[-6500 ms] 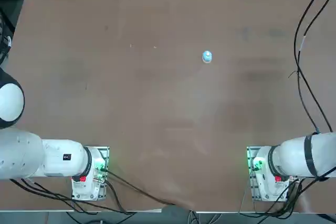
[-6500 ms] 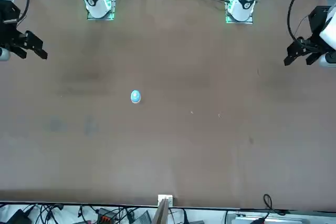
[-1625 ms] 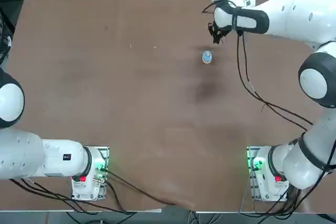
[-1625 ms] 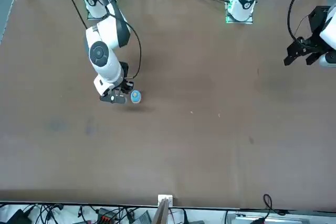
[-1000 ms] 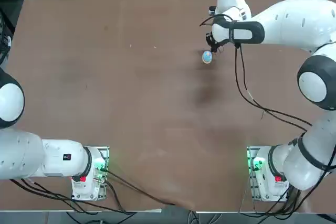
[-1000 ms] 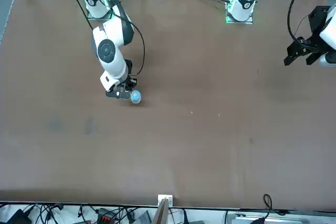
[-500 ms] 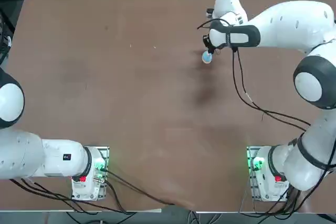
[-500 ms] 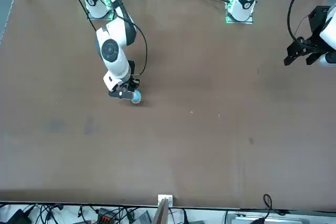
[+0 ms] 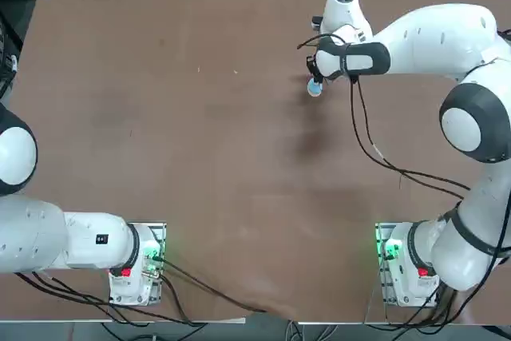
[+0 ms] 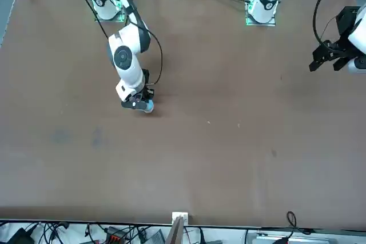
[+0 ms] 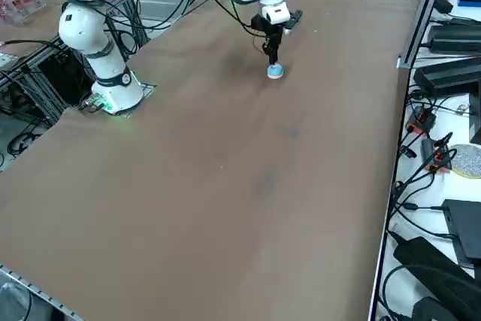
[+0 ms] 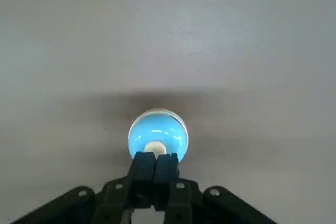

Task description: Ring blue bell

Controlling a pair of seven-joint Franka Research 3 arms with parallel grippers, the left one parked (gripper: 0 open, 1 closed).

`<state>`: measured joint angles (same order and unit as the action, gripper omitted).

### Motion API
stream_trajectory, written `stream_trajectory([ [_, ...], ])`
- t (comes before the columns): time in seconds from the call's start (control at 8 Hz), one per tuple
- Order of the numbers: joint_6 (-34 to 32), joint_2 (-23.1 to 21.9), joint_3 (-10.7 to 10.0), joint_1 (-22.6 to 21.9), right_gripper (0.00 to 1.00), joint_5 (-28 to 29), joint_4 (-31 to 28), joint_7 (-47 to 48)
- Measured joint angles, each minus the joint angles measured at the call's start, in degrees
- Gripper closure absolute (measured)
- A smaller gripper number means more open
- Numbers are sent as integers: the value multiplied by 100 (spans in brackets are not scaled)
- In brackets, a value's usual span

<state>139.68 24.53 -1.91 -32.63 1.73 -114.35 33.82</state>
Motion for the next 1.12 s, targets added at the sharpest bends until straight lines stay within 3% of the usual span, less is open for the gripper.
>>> stream_trajectory([
  [0.75,53,9,-17,-1,99,0,0,18],
  [1.12,417,243,-18,-9,99,-1,3,100],
])
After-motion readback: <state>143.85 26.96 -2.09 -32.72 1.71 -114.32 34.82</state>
